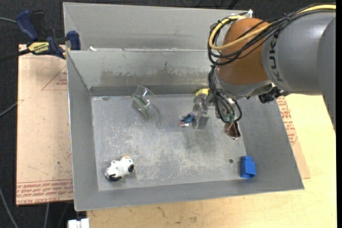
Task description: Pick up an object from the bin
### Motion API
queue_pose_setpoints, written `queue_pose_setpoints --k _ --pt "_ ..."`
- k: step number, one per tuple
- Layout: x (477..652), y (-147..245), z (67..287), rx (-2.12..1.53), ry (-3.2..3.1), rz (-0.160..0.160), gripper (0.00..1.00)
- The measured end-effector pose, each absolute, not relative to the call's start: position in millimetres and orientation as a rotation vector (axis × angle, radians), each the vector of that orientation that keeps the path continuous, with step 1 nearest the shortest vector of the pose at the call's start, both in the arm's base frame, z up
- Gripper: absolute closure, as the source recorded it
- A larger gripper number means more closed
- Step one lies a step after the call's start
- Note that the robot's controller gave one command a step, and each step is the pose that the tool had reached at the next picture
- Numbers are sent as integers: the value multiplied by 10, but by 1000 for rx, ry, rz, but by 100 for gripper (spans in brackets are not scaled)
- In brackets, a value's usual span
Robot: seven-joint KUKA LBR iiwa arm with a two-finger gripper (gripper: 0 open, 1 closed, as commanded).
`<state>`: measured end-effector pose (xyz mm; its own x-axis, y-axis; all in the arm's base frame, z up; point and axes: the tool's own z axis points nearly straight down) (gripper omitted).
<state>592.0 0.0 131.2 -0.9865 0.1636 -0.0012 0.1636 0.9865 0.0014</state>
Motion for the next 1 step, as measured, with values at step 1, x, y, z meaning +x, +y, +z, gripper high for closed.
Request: queue_pose_setpoints --k 1 --pt "5924 1 1452 257 3127 2 100"
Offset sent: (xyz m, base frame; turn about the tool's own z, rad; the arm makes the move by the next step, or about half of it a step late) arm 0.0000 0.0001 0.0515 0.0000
